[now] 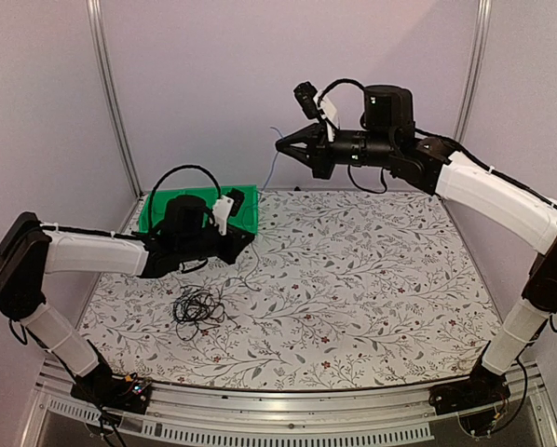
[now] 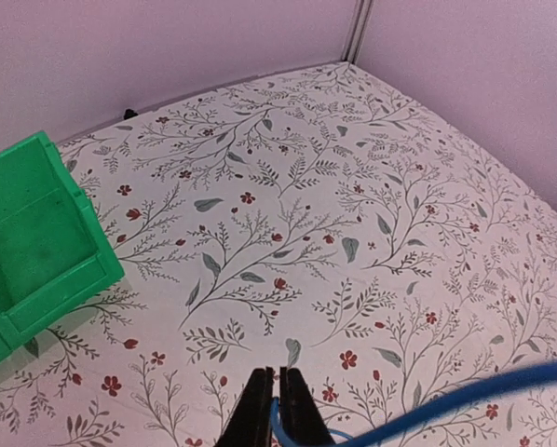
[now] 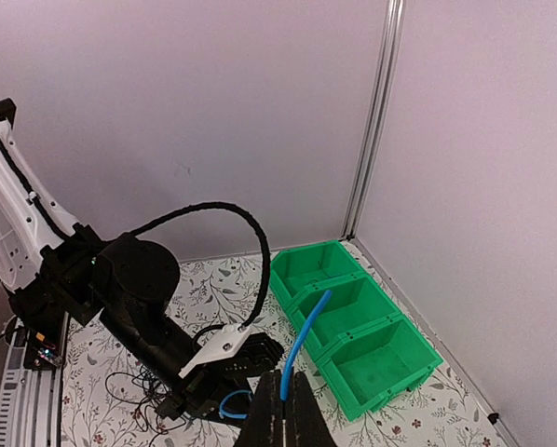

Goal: Untangle the cables

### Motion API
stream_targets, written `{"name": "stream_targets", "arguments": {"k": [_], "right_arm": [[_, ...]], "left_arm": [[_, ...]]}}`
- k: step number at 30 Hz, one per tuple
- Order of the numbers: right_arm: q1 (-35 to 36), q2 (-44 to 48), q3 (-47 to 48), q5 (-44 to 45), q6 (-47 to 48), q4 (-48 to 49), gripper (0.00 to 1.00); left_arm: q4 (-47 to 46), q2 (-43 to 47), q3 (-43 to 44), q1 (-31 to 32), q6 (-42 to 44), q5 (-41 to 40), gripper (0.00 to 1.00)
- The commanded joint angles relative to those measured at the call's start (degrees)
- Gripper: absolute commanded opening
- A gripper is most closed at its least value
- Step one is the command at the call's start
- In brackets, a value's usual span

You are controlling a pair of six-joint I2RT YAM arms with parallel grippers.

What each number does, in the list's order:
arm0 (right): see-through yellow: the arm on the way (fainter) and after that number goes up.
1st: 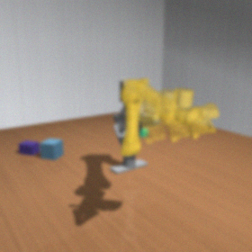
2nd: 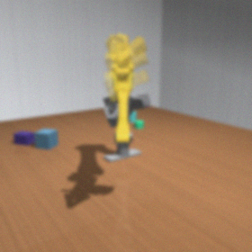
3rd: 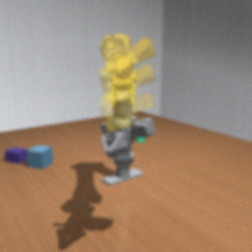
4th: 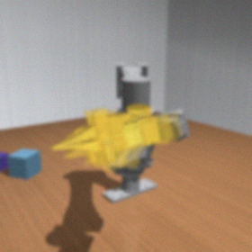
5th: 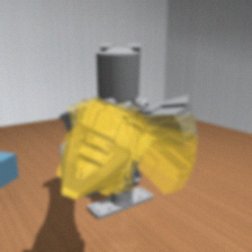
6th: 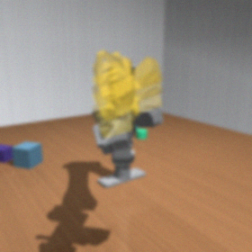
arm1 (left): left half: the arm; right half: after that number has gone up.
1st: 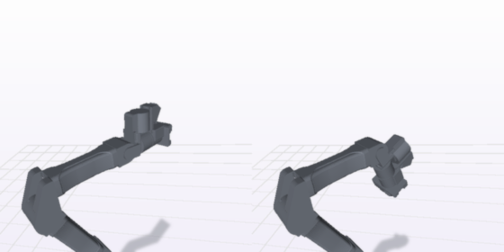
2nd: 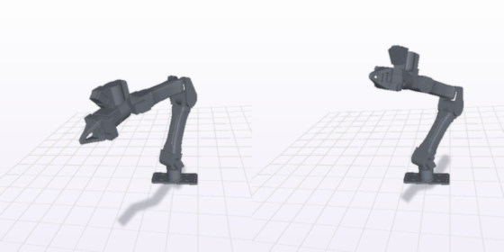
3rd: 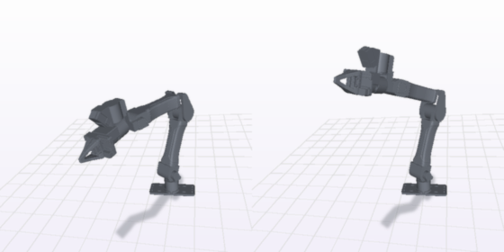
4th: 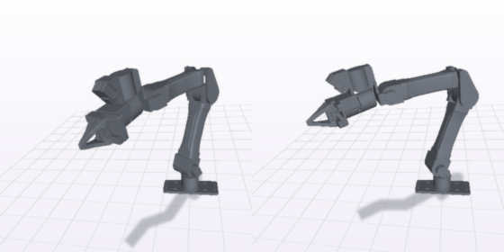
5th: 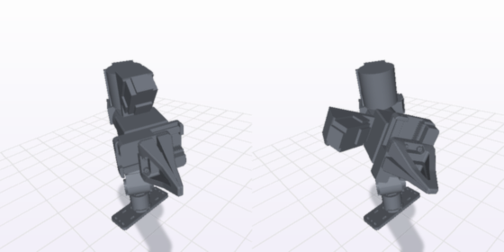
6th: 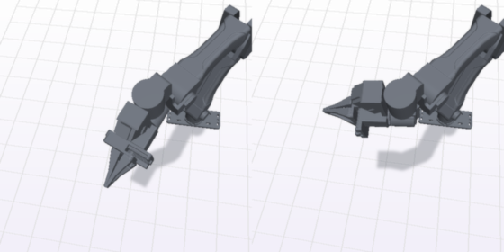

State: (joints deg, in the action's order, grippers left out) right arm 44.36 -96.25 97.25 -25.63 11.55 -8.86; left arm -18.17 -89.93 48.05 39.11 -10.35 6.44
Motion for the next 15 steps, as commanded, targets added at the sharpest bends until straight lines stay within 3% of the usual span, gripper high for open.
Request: {"name": "stream_targets", "arguments": {"k": [1,7,15], "right_arm": [[-1.6,1.2,-0.2,0.5,-0.5,0.8,0.0],[-2.5,6.7,-12.2,0.8,3.8,0.0,0.0],[-3.1,10.4,-28.2,-0.1,1.8,2.2,0.0]], "left_arm": [[-1.5,3.3,-0.5,-2.9,0.3,0.9,0.0],[0.5,8.0,0.1,-10.3,-0.9,1.2,0.0],[5.9,14.2,5.4,-27.4,-6.7,8.1,0.0]]}}
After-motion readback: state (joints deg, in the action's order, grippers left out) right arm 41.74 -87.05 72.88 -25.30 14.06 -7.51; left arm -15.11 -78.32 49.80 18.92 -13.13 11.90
